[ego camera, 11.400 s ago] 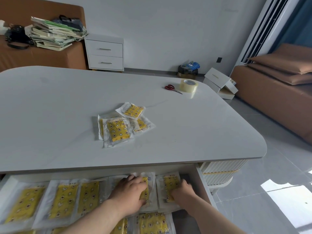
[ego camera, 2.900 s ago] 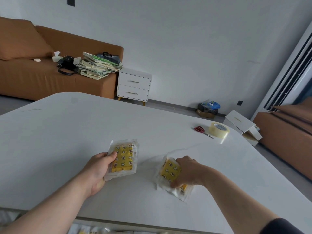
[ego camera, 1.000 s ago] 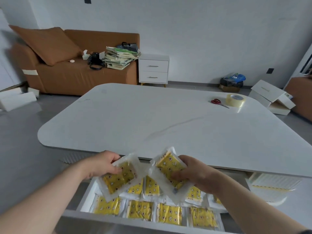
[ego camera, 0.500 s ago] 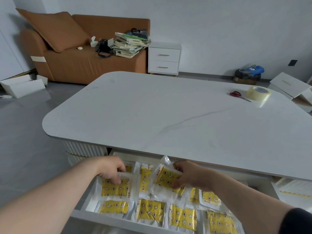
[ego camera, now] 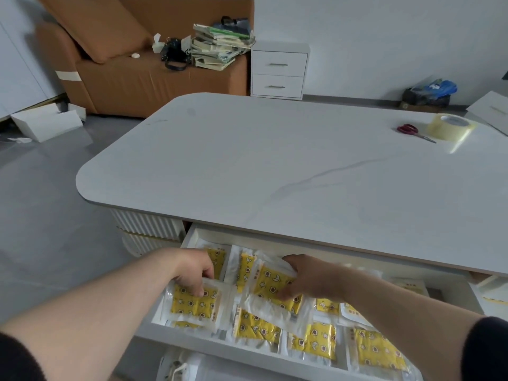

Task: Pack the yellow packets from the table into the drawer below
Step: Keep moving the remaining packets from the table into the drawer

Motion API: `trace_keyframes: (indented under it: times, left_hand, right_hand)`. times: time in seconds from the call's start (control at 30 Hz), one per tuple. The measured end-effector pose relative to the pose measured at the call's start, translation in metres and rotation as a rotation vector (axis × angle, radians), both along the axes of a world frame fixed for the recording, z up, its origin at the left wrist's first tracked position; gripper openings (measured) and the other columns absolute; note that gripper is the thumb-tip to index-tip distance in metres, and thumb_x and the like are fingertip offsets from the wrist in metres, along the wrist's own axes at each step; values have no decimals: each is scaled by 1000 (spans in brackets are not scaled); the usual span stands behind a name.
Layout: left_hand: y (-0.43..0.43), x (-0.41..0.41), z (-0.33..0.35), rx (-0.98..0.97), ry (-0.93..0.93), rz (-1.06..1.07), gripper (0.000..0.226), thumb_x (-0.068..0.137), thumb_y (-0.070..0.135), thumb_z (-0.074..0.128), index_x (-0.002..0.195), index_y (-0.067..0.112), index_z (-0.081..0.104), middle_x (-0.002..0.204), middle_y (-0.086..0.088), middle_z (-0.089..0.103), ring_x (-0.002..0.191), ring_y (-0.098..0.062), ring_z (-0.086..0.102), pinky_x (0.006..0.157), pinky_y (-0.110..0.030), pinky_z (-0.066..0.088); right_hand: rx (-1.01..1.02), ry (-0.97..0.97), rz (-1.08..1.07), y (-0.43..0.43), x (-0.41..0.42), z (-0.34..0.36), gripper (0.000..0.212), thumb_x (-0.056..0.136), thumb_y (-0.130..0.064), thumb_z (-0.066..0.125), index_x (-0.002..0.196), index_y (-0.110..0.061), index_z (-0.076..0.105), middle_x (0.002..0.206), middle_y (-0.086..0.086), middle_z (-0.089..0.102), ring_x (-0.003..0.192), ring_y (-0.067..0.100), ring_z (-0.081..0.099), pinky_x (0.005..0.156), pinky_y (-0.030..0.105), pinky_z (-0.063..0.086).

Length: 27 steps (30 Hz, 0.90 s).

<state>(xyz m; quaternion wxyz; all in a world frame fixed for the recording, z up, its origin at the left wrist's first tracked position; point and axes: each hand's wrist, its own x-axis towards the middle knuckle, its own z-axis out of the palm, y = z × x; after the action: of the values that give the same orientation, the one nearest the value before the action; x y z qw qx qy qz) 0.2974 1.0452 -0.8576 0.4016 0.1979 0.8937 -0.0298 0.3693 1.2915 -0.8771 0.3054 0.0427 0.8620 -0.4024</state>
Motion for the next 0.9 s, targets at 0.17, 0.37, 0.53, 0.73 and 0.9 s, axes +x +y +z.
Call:
trace_keyframes:
  times: [0.17,0.37,0.53,0.73,0.9]
  left_hand:
    - [7,4,-12,-35,-16,-27,49,87,17,67,134,18,54,136,1,56,118,-18,55,98,-31,46]
    - [8,11,-20,-88,-29,-84,42,90,15,60,132,14,55,126,-2,59,107,-19,58,79,-25,44]
    - [11,16,-27,-106,-2,-93,42,90,11,56,131,13,55,116,-5,61,95,-20,58,74,-25,44]
    - [8,11,-27,-105,126,-86,18,85,15,64,102,18,65,86,3,55,77,-16,53,63,-25,43]
    - [4,8,-29,-105,203,-140,16,86,12,61,77,25,59,76,8,52,71,-14,52,58,-24,41]
  right_hand:
    - [-28,-15,-38,4,3,-2,55,66,-20,84,117,-26,64,104,-4,72,96,16,68,91,33,56]
    - [-29,-34,-39,7,5,-4,57,70,-19,83,122,-26,62,106,-6,70,97,14,66,95,32,53]
    - [-49,-32,-44,8,5,-3,54,70,-18,83,119,-26,64,105,-5,71,97,15,67,94,32,54]
    - [-61,-42,-43,12,4,-4,50,71,-16,82,116,-24,64,105,-3,71,97,17,66,92,32,54]
    - [-56,-44,-37,13,6,-6,51,71,-16,82,118,-22,64,107,-3,70,98,16,66,93,31,54]
